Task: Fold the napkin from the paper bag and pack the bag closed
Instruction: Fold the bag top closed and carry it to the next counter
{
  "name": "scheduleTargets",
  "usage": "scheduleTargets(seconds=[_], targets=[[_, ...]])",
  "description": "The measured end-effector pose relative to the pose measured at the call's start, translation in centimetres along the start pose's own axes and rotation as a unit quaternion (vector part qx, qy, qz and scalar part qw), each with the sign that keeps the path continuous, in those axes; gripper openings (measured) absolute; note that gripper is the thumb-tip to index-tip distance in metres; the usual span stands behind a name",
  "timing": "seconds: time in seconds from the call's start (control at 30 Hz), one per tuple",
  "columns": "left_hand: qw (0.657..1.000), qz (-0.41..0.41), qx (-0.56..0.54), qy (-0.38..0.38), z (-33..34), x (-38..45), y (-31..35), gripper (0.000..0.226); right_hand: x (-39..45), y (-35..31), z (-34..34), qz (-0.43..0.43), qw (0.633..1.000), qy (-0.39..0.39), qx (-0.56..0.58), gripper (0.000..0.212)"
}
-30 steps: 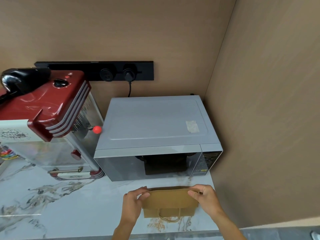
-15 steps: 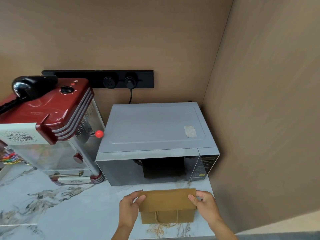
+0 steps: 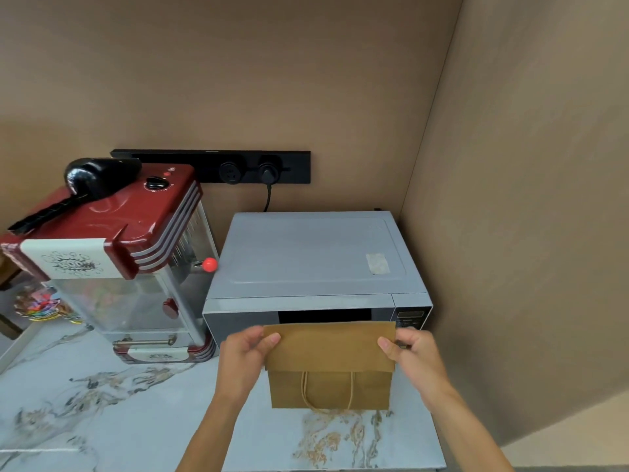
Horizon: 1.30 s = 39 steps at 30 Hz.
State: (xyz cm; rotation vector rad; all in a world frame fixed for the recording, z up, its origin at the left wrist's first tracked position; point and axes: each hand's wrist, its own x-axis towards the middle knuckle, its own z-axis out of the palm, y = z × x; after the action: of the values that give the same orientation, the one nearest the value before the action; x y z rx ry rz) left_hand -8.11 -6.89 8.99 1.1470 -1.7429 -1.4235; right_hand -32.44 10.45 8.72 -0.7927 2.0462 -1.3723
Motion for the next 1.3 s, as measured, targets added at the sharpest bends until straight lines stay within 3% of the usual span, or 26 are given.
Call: scheduleTargets(seconds=[0.13, 0.23, 0.37, 0.5, 0.73, 0.93, 1.3], targets=[[0.998, 0.062, -0.001, 0.004, -1.4, 1.1, 3.3, 0.040, 0.1, -4.1, -0.9, -0.037, 0.999, 0.003, 0.033, 0.010], [0.995, 0.094, 0.008, 0.019, -2.1, 1.8, 6.0, 0.046, 0.3, -7.2, -1.8, -0.063, 0.997, 0.003, 0.037, 0.014], [0.992, 0.115, -0.043, 0.033, -2.9, 2.6, 10.3, 0.039, 0.6, -11.8, -2.9, -0.103, 0.993, 0.014, 0.051, 0.012], [0.985, 0.144, -0.084, 0.047, -3.7, 3.1, 15.4, 0.017, 1.1, -16.8, -3.9, -0.146, 0.986, 0.005, 0.084, 0.030], [0.969, 0.218, -0.103, 0.060, -5.7, 4.0, 22.9, 0.028, 1.4, -24.0, -5.6, -0.213, 0.969, 0.028, 0.119, 0.033], [0.959, 0.248, -0.108, 0.080, -7.2, 4.5, 27.7, 0.015, 1.6, -28.7, -6.7, -0.255, 0.959, 0.054, 0.113, 0.016], [0.943, 0.293, -0.134, 0.079, -9.1, 4.5, 33.3, 0.009, 0.7, -33.7, -7.9, -0.309, 0.941, 0.063, 0.119, 0.020]])
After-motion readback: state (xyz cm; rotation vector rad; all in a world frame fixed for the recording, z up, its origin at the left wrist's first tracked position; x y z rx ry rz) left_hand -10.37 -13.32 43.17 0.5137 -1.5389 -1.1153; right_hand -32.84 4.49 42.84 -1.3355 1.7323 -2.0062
